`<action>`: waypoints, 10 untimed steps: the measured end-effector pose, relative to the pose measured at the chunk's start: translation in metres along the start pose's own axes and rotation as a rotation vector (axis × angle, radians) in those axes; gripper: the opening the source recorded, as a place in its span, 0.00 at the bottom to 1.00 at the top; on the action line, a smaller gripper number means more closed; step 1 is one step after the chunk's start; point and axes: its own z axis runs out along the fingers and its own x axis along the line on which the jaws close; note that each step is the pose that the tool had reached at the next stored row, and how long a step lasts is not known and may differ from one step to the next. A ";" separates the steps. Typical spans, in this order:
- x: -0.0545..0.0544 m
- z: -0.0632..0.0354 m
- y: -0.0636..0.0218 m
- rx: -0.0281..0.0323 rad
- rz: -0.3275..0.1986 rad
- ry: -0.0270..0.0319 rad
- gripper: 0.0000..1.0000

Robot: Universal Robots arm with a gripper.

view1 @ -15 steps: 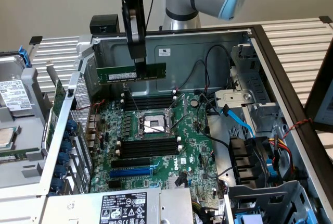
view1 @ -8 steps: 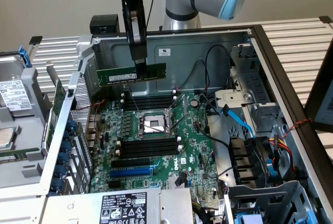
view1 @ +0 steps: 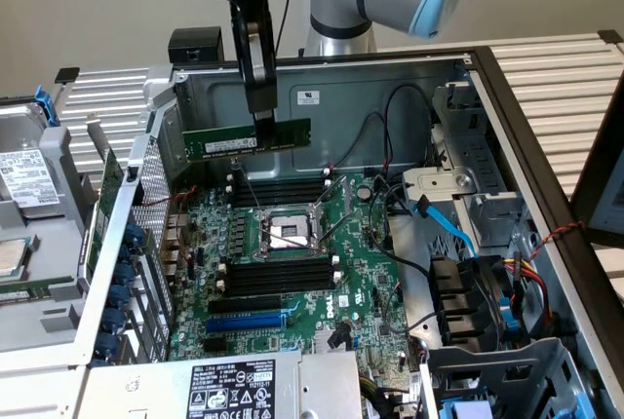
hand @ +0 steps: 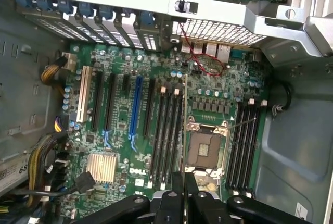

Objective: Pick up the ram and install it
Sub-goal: 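Insert the ram into the slot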

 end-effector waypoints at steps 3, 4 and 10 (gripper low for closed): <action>-0.001 0.0032 -0.0028 -0.0001 0.008 0.0006 0.13; -0.001 0.0045 -0.0039 0.0000 0.009 0.0014 0.13; -0.003 0.0108 -0.0098 -0.0005 0.017 0.0071 0.13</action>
